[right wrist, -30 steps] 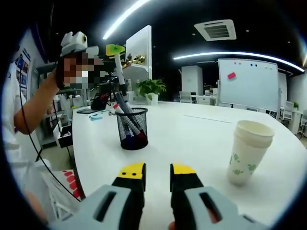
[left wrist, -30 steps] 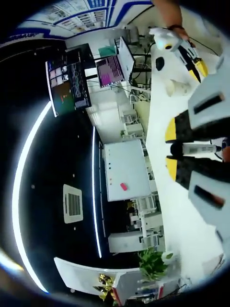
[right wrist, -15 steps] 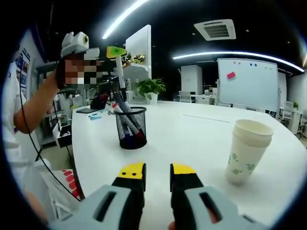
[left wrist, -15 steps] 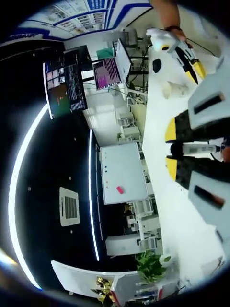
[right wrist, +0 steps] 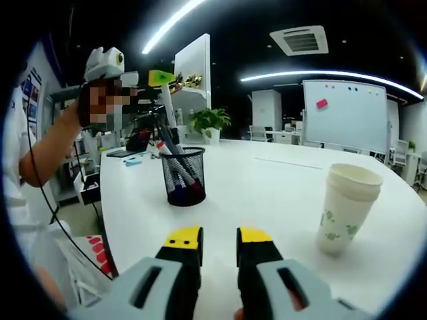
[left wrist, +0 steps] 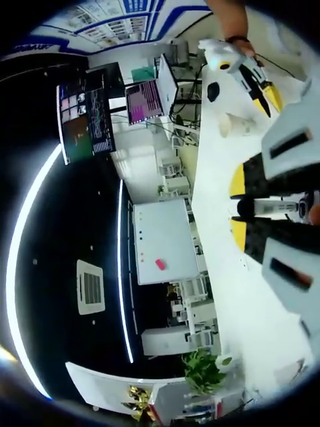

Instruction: Place the scattered laser pointers and whiteboard markers into the pen holder and stack the scattered paper cups together

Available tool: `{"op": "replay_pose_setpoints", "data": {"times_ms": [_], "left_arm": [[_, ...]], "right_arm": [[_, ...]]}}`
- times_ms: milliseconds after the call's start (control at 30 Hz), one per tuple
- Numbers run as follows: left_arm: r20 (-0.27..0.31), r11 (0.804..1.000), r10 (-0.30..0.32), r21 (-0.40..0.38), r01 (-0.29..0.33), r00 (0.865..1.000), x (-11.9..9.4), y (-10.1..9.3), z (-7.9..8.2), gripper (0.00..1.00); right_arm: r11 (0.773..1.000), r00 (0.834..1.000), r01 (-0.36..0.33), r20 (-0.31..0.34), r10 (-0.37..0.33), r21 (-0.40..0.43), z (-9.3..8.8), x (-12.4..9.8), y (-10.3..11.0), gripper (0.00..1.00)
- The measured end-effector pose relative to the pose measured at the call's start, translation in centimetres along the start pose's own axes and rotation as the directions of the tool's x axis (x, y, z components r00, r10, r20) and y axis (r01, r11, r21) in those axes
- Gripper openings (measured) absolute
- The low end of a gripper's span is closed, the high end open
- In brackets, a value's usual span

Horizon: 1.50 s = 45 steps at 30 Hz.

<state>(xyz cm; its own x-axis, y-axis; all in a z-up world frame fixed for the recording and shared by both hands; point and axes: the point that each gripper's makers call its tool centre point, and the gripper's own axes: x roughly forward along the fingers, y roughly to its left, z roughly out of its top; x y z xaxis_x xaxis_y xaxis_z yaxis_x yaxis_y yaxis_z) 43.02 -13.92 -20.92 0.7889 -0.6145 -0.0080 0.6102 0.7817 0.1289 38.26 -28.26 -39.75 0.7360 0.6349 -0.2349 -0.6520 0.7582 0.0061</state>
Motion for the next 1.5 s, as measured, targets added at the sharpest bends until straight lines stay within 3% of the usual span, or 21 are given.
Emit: {"op": "replay_pose_setpoints", "data": {"times_ms": [1133, 1500], "left_arm": [[-0.139, 0.998, -0.061, 0.016, 0.064, 0.988, -0.1, -0.9, -4.6, 0.11], [-0.164, 0.998, -0.061, 0.011, 0.063, 0.985, -0.1, -0.3, -5.8, 0.11]], "right_arm": [[1.000, 1.000, -0.010, 0.000, 0.010, 0.002, 0.0, 0.2, 0.4, 0.19], [1.000, 1.000, -0.015, -0.003, 0.015, 0.002, -0.2, 0.4, 0.5, 0.19]]}}
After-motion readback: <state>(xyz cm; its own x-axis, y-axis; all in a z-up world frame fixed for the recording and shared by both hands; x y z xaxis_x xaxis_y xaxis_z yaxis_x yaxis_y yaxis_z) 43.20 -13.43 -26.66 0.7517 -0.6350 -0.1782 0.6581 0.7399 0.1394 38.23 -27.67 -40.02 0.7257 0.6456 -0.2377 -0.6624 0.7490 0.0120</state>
